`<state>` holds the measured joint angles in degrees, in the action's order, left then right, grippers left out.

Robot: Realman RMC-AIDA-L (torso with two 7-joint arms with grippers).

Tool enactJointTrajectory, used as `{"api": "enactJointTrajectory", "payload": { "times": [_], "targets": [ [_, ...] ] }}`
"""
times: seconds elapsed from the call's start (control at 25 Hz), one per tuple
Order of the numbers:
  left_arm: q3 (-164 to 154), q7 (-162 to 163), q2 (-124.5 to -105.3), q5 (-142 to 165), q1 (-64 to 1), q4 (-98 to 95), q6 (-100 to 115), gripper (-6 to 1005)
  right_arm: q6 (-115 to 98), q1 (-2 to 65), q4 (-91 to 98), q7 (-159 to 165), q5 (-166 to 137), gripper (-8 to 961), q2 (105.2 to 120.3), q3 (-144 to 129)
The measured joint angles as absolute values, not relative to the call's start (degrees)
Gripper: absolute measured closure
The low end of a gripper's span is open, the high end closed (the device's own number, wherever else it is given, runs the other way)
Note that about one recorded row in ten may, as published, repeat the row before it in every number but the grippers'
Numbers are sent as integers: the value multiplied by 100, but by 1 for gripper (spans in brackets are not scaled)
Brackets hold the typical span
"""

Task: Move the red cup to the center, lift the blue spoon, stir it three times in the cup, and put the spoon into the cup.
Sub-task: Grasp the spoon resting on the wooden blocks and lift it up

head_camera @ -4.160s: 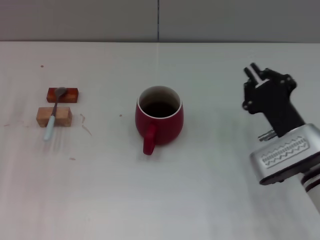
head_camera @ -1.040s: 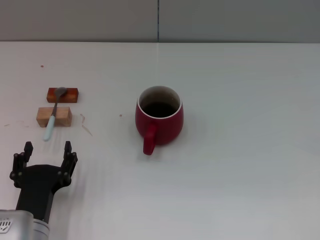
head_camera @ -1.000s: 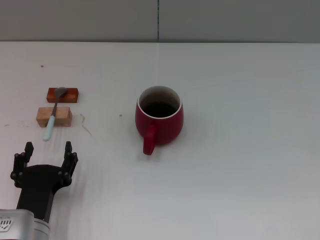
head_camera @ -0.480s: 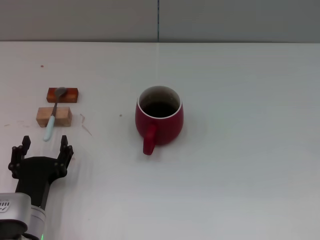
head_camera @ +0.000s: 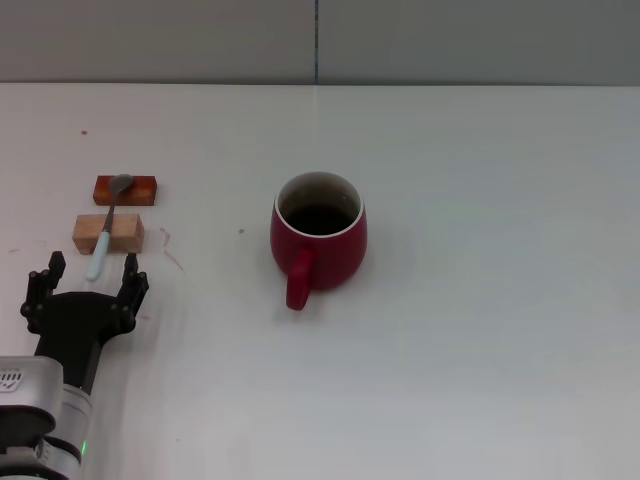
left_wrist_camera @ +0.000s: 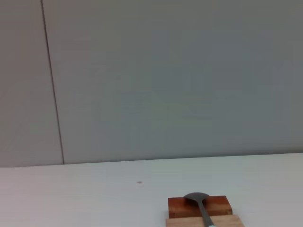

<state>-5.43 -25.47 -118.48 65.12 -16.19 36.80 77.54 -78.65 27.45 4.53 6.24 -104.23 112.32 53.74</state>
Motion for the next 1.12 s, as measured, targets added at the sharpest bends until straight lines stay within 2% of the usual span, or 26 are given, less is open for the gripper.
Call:
{"api": "enactJointTrajectory", "payload": {
  "times": [0.36, 1.12],
  "targets": [
    [-511, -2540, -11847, 6513, -1764, 3529, 7591, 213, -8030, 2713, 488, 624, -10423, 411, 11296, 5370],
    [-483, -2329, -11853, 6508, -1890, 3351, 7376, 215, -8042, 2703, 492, 624, -10423, 411, 11285, 5370]
  ]
}}
